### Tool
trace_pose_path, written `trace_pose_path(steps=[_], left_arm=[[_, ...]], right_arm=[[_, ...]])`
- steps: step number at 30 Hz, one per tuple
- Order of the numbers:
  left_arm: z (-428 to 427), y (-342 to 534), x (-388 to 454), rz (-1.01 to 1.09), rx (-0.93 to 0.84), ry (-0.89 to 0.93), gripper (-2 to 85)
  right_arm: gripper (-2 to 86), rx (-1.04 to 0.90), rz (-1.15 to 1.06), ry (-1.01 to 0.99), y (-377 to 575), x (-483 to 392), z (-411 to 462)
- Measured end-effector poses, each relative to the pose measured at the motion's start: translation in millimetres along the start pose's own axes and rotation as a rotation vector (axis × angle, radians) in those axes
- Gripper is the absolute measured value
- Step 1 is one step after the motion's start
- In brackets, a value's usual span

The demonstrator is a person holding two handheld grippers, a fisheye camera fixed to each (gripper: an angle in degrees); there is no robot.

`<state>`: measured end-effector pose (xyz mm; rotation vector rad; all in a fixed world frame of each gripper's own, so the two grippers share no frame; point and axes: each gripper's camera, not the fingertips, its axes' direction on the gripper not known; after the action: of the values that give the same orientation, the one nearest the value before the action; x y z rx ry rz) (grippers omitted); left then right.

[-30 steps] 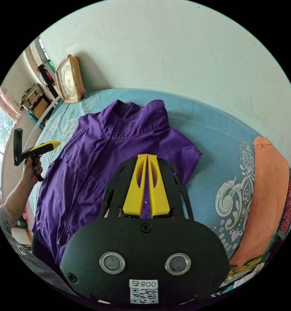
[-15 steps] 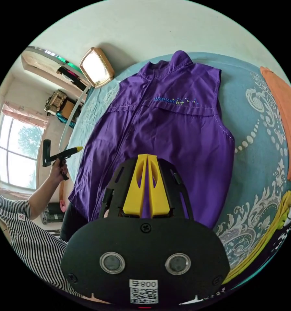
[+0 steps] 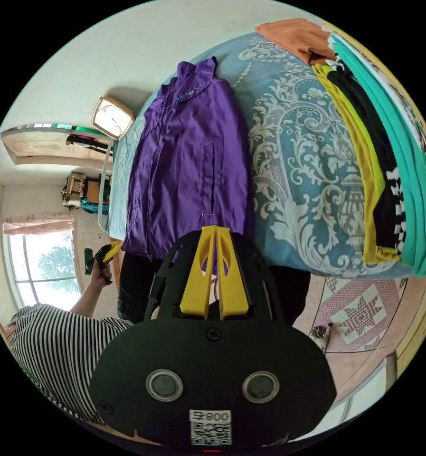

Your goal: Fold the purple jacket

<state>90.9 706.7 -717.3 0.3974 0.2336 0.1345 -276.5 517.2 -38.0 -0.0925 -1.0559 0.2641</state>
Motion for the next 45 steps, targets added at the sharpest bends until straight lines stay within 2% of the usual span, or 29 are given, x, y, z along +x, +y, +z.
trace_pose_path(steps=[8,13,17,26,32,40,45], left_arm=[[11,34,-28,0.033,-0.093,-0.027,11.7],[11,53,-43,0.038,-0.087,-0.056,11.5],[15,63,-54,0.024,-0.084,-0.034,10.8],[20,86,-68,0.027,-0.124,-0.123,5.6],[18,105,-72,0.051,-0.115,-0.084,3.1],[0,141,-73,0.092,-0.052,0.054,2.5],[-8,160,-69,0.125,-0.028,0.123,2.4]], right_arm=[[6.2,-0.006,0.06,-0.02,44,27,-7],[9.2,-0.082,0.048,-0.025,47,27,12],[9.4,-0.096,0.065,-0.006,52,28,20],[6.9,-0.152,0.094,0.052,56,33,36],[4.5,-0.166,0.09,0.033,65,35,40],[2.0,-0.081,0.021,-0.153,93,34,4],[1.6,-0.063,-0.062,-0.171,109,20,-19]])
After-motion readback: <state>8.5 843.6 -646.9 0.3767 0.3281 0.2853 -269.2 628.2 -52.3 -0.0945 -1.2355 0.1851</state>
